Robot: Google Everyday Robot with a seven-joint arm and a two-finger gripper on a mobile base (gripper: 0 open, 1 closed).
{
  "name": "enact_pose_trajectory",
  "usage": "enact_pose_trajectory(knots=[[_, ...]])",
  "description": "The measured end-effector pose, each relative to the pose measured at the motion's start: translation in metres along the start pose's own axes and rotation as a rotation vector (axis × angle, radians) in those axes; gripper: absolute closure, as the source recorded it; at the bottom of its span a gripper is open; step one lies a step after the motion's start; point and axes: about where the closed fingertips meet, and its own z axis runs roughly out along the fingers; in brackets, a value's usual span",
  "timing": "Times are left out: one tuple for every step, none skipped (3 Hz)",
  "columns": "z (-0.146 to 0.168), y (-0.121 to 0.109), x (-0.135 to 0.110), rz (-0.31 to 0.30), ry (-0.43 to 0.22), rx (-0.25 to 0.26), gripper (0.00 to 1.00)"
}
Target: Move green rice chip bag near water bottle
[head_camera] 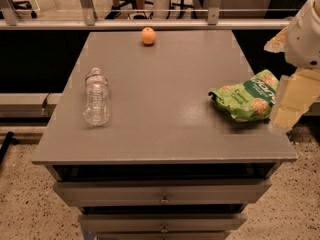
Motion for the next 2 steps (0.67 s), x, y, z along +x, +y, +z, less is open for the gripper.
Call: enact_pose_trajectory(knots=[[0.000,0.000,0.000,0.000,0.000,0.000,0.00],[0.017,-0.006,-0.005,-0.016,-0.053,0.005,0.00]])
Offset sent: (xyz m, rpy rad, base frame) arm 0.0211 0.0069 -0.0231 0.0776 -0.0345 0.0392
